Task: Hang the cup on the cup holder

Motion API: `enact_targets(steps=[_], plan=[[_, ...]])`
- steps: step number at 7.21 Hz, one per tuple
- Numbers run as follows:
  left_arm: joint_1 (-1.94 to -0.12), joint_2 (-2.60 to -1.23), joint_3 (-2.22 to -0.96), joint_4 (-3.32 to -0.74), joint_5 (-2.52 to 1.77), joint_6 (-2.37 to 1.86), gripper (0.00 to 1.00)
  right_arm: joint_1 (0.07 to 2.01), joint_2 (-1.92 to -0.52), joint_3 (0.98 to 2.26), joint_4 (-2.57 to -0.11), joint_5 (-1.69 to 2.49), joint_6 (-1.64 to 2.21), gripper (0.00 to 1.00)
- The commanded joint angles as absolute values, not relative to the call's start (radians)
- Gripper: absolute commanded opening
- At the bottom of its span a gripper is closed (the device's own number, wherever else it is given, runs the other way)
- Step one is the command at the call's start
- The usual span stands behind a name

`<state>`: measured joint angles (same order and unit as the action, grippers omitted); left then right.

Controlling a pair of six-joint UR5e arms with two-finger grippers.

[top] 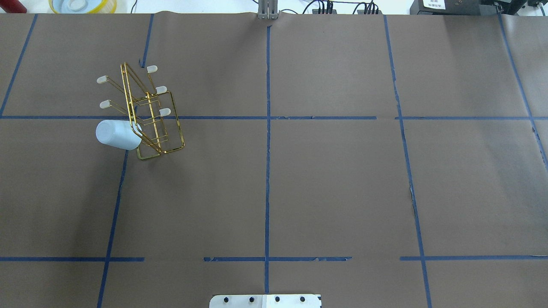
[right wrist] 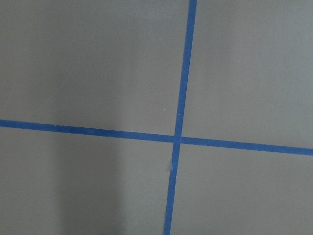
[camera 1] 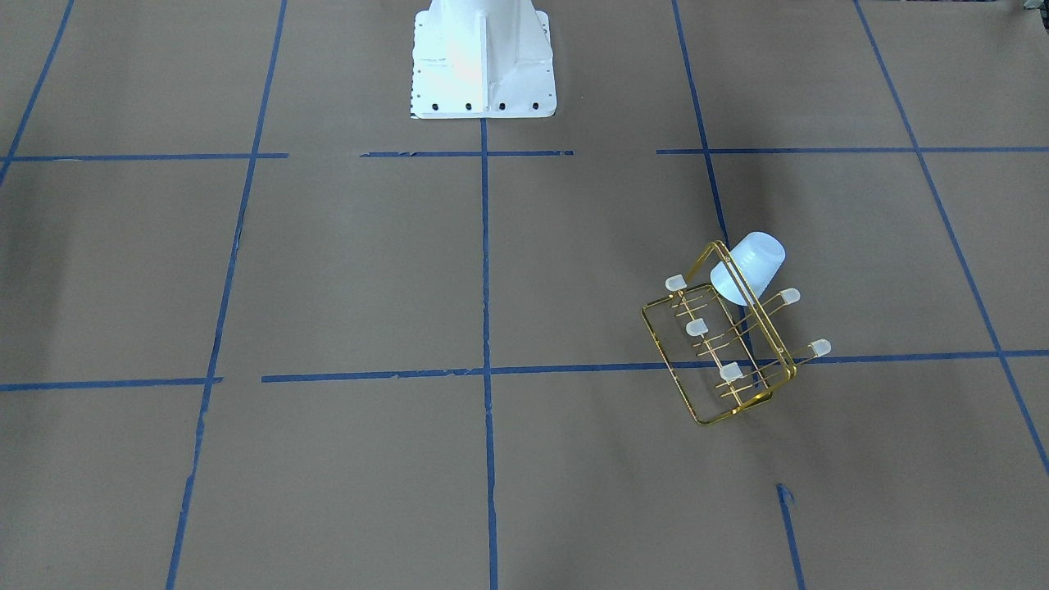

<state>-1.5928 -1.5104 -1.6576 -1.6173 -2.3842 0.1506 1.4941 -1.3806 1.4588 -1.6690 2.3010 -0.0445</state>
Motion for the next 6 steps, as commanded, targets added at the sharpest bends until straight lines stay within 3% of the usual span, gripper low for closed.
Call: enact_targets(steps=[1,6], plan=[[-1.595,-1.519,-1.615,-1.628,-2.434,0.138,1.00,1.493,-1.381,1.459,-1.669,2.301,-0.044,1.00],[-1.589,-1.563,-1.598,-1.621,-2.424,0.135,1.00,1.493,-1.381,1.459,-1.669,2.301,-0.044,1.00]])
